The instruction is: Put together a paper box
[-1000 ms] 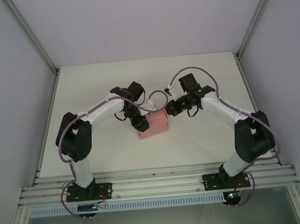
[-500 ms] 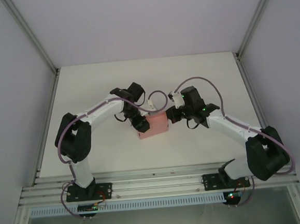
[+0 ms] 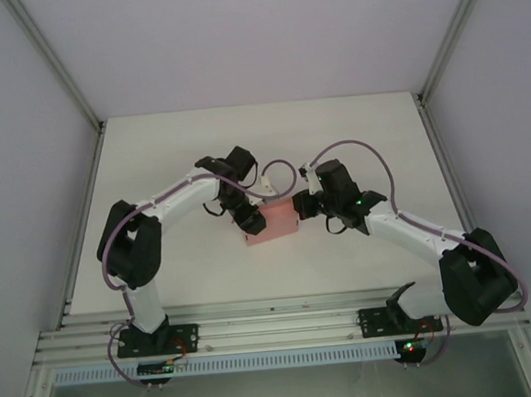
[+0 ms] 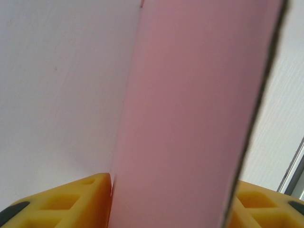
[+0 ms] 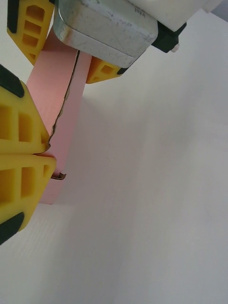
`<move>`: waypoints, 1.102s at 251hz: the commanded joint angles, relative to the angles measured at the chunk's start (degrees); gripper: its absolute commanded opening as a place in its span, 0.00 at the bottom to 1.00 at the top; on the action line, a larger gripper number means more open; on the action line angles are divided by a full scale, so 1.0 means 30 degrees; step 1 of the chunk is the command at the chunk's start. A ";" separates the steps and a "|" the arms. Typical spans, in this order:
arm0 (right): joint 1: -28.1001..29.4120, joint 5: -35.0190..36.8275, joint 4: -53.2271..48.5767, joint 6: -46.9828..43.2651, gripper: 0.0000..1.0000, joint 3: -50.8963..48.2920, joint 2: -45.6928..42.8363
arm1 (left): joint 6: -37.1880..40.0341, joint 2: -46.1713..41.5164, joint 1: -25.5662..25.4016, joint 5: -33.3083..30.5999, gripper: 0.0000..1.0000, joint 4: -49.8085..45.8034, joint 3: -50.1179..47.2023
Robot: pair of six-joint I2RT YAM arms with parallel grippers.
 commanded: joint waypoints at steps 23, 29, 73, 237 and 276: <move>0.0512 -0.0832 -0.2605 0.2269 0.00 -0.0190 0.0362 | -0.0877 -0.0046 -0.0173 -0.0708 0.52 0.1933 -0.0325; 0.0418 -0.0993 -0.2613 0.2588 0.00 0.0012 0.0568 | -0.0884 -0.0010 -0.0183 -0.0701 0.52 0.1861 -0.0275; 0.1138 0.0166 -0.4176 0.1670 0.00 0.1454 0.1199 | -0.0825 0.0081 -0.0226 -0.0756 0.52 0.1809 -0.0220; 0.1282 0.2548 -0.2381 -0.2373 0.00 -0.0645 -0.0192 | -0.0973 -0.0181 -0.0244 -0.0228 0.56 0.1708 0.0150; 0.1570 0.2823 -0.1859 -0.1797 0.00 -0.1094 -0.0089 | -0.1101 -0.0519 -0.0263 -0.0441 0.63 0.1744 0.0238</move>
